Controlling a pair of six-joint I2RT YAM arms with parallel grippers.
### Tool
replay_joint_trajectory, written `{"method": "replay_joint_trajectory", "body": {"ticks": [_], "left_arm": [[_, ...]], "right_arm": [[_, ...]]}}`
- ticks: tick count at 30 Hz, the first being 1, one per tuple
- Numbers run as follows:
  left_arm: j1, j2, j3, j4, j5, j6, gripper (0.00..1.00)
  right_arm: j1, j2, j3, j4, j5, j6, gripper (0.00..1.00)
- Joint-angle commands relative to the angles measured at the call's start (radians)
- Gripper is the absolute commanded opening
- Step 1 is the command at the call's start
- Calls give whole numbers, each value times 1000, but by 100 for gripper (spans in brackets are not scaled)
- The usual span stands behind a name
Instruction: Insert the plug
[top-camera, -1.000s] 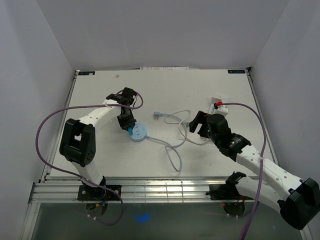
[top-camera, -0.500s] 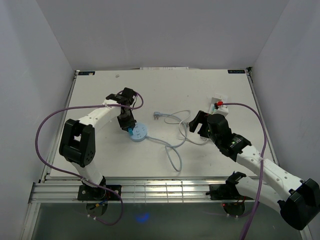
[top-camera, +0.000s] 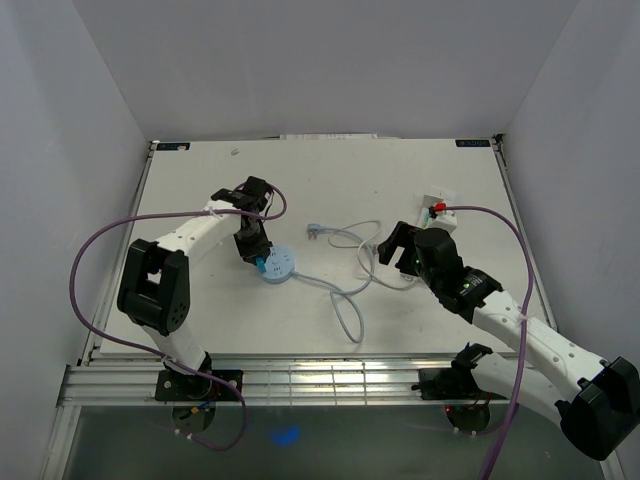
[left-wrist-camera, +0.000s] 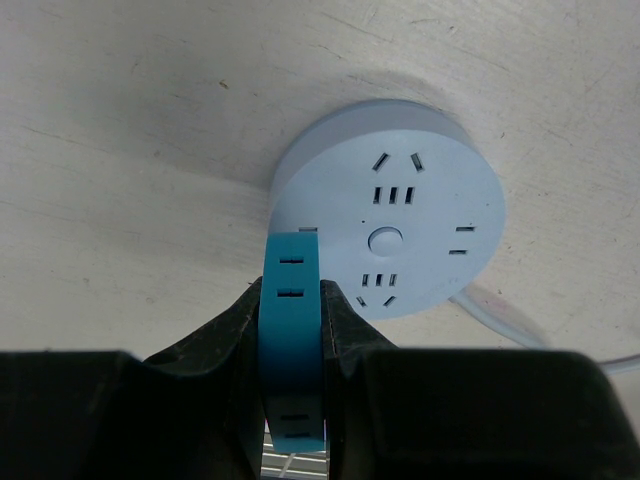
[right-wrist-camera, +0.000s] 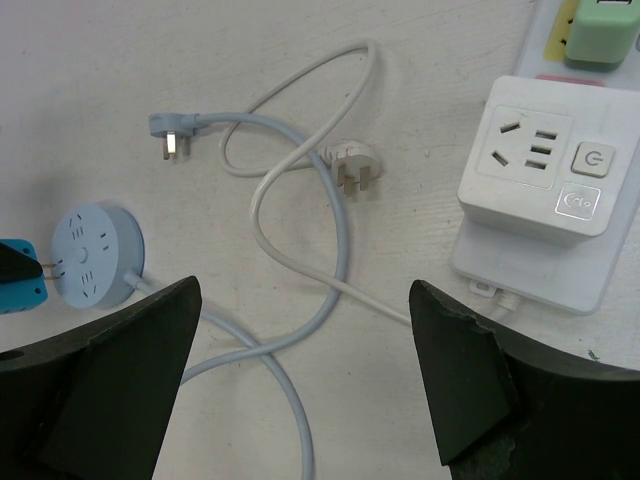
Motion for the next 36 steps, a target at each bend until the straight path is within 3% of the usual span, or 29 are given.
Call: {"method": "replay_joint_trajectory", "body": {"ticks": [1,36], "left_arm": [[0,-17,9,-3,-5,9,0],[-47,48,37,-7,-83,-41,0]], "right_arm": [[-4,-22,-14,34,2,6,89],[-4,-22,-29,37,-12,10,89]]}}
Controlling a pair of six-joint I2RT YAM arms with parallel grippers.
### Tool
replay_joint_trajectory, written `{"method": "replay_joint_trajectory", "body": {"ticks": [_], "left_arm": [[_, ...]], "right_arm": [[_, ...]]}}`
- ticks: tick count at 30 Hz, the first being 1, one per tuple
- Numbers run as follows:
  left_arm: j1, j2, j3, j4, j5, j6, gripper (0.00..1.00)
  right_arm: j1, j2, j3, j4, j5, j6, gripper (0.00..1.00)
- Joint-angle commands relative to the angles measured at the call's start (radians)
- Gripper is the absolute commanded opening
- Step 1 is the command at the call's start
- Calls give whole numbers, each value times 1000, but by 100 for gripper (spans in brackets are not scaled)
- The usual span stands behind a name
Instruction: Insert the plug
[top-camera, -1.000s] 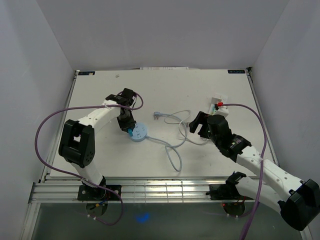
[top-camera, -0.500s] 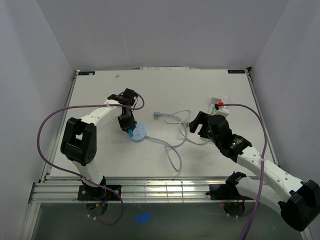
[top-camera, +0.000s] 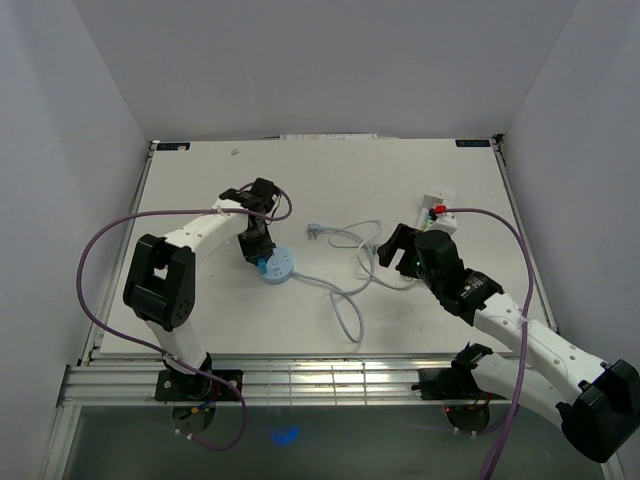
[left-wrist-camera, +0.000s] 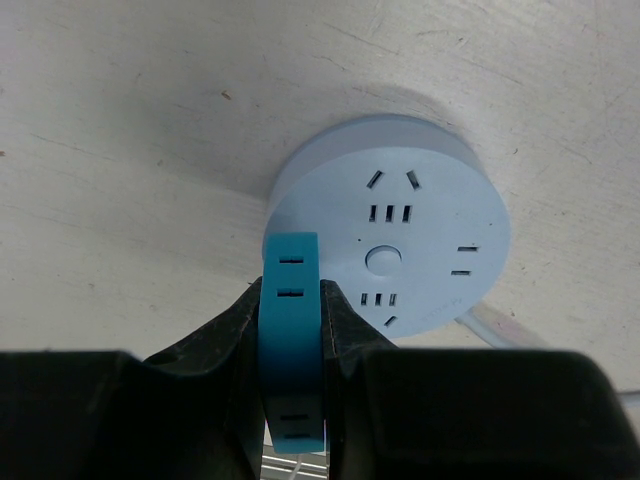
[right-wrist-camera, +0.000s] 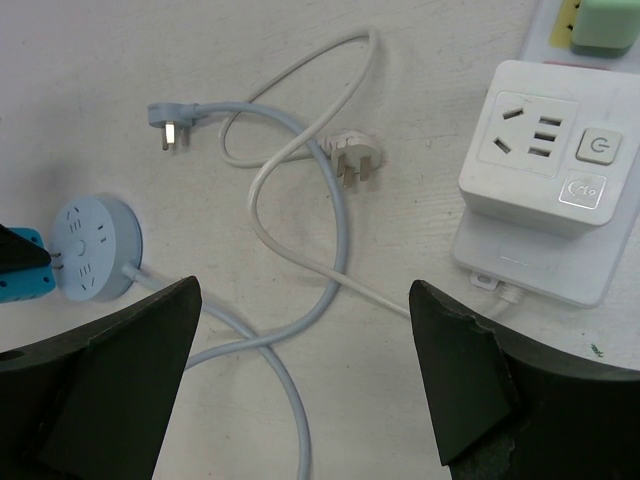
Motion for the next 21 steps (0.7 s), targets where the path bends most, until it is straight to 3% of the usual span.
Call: {"method": "replay_joint_trajectory", "body": {"ticks": [1,21], "left_arm": [[-12,6,13,4,-23,-34,0],[-15,31,-24,47,11,-26,0]], "right_arm": [[-4,-8,-12,34,3,7,89],[-4,-17,-20,32,1,7,89]]}}
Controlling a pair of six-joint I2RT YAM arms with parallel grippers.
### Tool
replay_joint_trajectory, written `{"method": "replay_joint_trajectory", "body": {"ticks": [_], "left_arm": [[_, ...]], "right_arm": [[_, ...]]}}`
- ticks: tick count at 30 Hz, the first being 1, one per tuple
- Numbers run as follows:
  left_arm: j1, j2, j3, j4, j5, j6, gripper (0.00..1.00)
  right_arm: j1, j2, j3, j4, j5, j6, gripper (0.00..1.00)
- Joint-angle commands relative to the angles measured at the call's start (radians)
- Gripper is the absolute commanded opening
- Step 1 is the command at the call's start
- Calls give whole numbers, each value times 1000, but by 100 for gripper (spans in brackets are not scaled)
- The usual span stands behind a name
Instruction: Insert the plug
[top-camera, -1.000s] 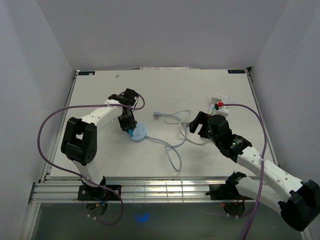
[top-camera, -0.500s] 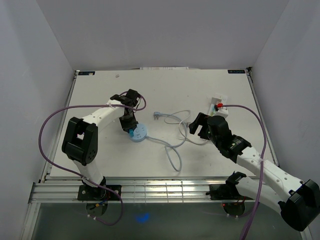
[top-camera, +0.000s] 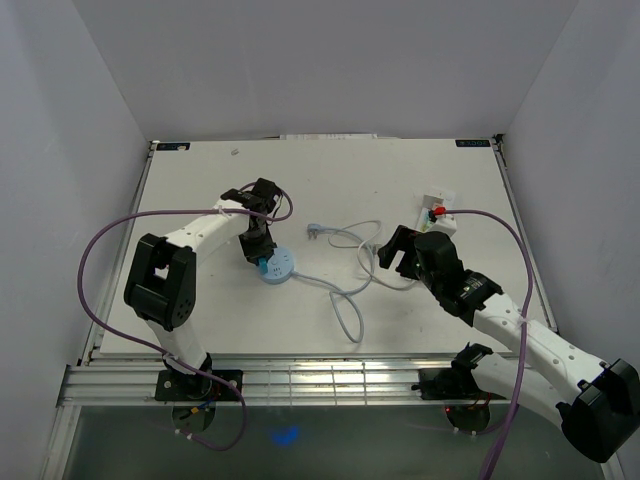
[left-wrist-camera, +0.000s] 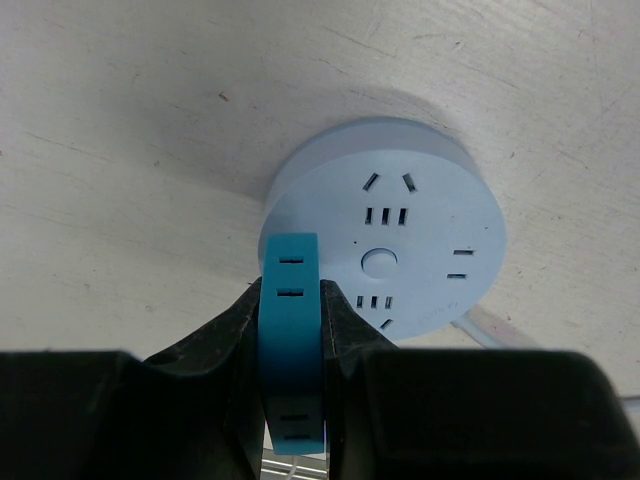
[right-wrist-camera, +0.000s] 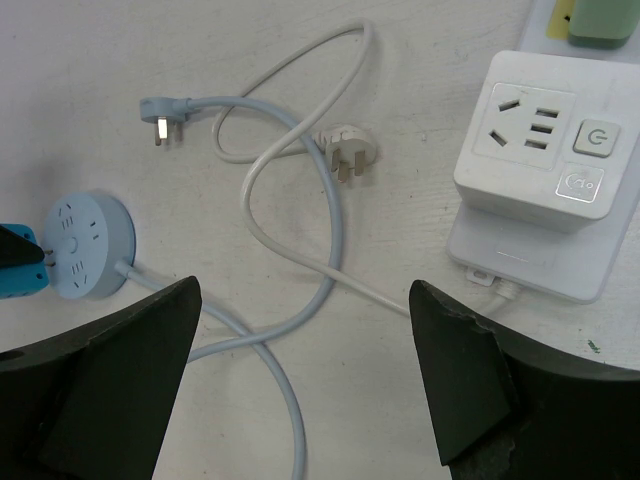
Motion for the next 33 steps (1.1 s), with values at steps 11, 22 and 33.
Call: {"method": "replay_joint_trajectory", "body": {"ticks": [11,22,33], "left_arm": [[-6,21,-72,63,28,-12,0],[-6,30,-85,65,-4,-27,0],[-13,56,-128,101,13,-49,0]], "right_arm": [[-4,-18,-9,33,1,10,89],[-4,-31,-17,33,-1,13,89],[-4,-37,-24,33,-2,16,89]]}}
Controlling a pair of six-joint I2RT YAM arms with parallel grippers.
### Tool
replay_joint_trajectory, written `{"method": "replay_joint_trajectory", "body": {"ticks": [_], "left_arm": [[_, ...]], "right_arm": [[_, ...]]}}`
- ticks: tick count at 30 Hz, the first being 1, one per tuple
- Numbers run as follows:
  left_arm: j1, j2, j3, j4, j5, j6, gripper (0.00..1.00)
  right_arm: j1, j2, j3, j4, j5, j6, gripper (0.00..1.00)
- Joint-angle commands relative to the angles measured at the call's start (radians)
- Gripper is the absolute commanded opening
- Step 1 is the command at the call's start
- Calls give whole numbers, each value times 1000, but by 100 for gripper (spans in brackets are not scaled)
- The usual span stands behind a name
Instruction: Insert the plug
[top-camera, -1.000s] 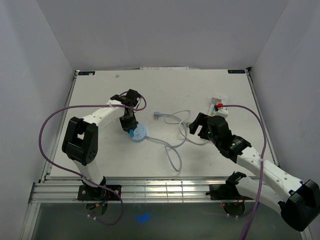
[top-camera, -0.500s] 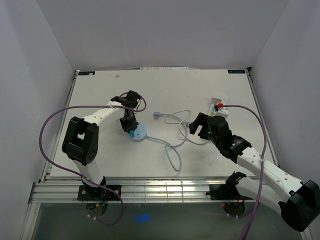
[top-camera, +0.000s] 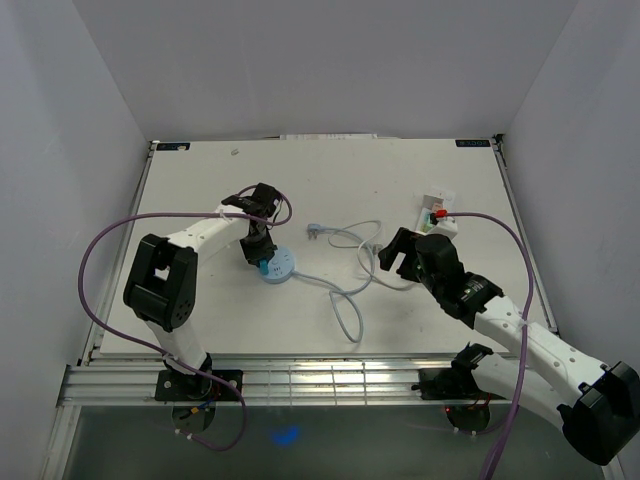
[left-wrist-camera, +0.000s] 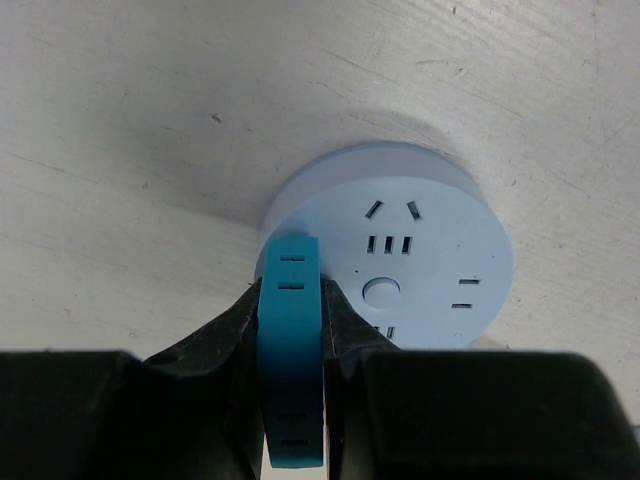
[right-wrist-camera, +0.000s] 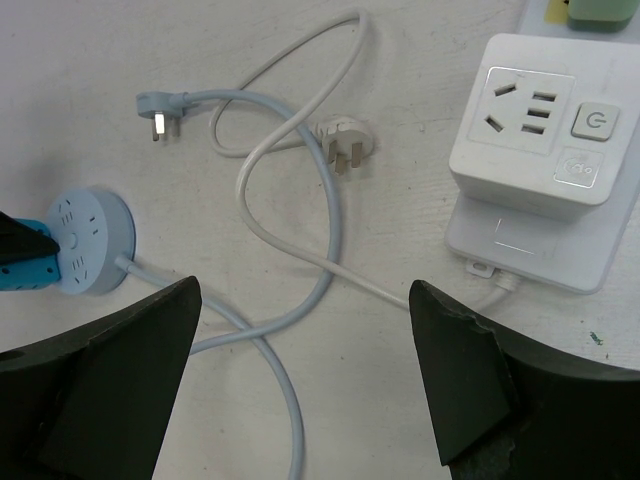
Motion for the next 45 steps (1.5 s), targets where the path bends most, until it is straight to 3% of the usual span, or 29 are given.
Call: {"method": "replay_joint_trajectory", "body": {"ticks": [1,5,10,19,21,23,40,45], "left_arm": [[-11,55,-60,9,20,-17,0],[-11,43,-36,-7,6,-6,2],[-11,20,-10,-17,17,13,20],[-9,-38,39,-37,47,43,26],[-9,-54,44,-43,44,39,55],[-9,-87,41,-43,34,39,64],[-9,-236,161,-142,43,103,72],[-9,-330,149,-139,38,120,87]], "right_arm": [[-4,-21,-4,31,2,-1,89],[-4,-23,-4,33,4,-1,89],[-4,-21,-4,33,2,1,89],[-4,-32,-5,33,-1,1,89],[-4,-30,-5,31,1,1,89],[-4,-29,-5,33,-1,2,89],[-4,-24,4,33,-2,-28,89],[-6,-33,55,30,-8,-150,89]]}}
